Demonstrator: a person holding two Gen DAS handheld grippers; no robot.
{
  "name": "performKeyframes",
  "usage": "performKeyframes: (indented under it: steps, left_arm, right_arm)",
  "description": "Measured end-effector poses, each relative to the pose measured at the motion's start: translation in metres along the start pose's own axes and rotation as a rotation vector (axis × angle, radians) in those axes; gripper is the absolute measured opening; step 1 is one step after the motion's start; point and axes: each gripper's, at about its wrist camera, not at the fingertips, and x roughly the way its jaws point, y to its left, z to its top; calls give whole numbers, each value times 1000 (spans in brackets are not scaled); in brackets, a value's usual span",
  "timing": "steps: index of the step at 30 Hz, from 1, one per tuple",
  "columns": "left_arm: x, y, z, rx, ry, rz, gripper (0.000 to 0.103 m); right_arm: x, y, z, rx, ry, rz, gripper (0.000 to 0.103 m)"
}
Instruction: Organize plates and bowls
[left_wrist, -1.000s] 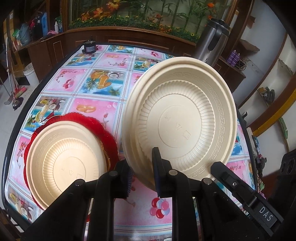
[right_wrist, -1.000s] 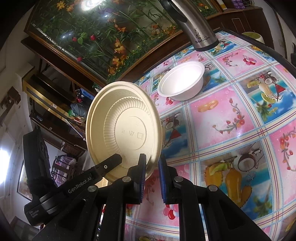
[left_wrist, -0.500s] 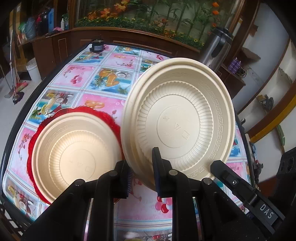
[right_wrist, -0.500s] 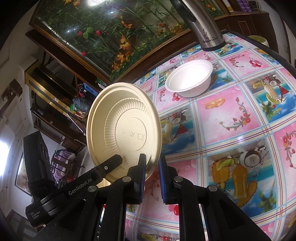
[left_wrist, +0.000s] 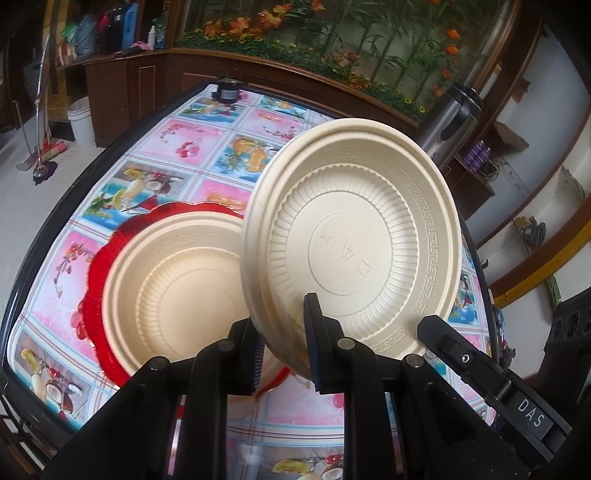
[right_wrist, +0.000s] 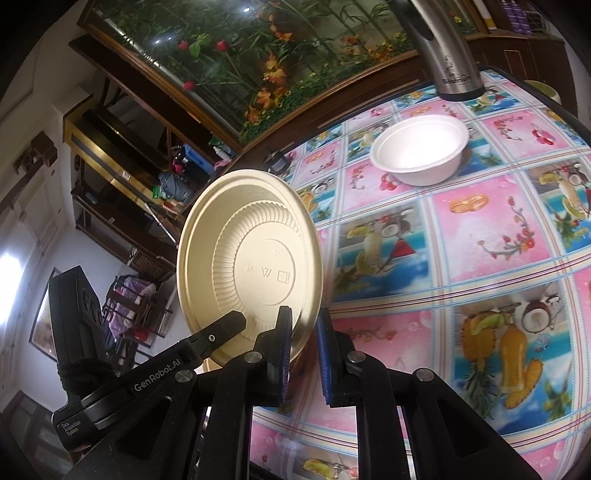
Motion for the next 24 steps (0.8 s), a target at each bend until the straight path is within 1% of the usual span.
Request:
performKeyframes:
  steps: [9,24]
  left_arm:
    - [-11,24,-5,-48,-22,23,18]
    - [-19,46,-11,-88,-34,44,18]
  right_arm:
    - [14,23,-5,-48,41,29,13]
    - [29,41,-14,-89,86,48,13]
